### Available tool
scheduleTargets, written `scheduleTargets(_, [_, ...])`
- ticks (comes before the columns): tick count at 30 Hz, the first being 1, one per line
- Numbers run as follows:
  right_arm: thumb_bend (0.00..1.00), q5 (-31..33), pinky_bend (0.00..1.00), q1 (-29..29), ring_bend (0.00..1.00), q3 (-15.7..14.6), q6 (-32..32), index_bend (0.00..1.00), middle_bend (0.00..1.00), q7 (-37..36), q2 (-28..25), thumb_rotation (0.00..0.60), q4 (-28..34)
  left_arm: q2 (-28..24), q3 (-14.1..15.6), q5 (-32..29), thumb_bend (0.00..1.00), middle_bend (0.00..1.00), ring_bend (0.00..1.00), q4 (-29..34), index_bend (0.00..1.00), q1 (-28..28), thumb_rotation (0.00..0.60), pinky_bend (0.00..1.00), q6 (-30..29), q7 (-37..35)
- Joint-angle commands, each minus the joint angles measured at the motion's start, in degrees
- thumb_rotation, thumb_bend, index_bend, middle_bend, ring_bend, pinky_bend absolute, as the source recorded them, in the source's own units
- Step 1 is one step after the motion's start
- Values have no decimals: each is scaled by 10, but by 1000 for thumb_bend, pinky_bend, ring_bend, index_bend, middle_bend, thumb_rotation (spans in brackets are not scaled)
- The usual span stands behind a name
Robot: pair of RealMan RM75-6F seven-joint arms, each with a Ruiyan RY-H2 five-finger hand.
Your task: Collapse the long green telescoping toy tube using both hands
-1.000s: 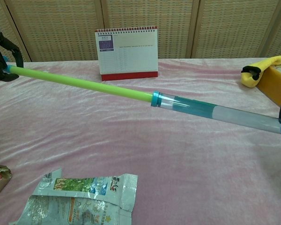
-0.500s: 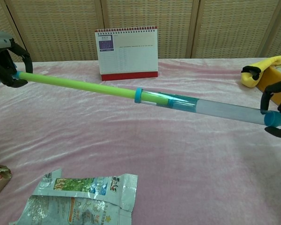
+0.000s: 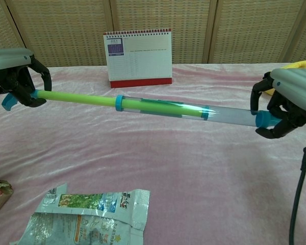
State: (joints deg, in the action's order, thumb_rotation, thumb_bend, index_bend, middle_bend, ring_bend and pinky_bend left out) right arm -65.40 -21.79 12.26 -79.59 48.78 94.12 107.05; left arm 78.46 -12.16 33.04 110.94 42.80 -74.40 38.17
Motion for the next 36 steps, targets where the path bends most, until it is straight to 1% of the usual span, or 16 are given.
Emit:
scheduleTargets(1, [479,9,586,-11,949,1,2,686,993,11,14,600,-4,11,3,2,699,962,865,-4,867,3,600,834,1,2])
scheduleTargets(20, [479,13,586,-45,949,-16,-14,686,993,63,73,600,-17,51,13,3,699,962,865,-28,867,10,600,834,14,3])
scheduleTargets(36, [480,17,586,-55,949,-30,-17,687,993,66,105,600,-38,57,15,11,699,962,865,-28,867,8,600,834,25,-10])
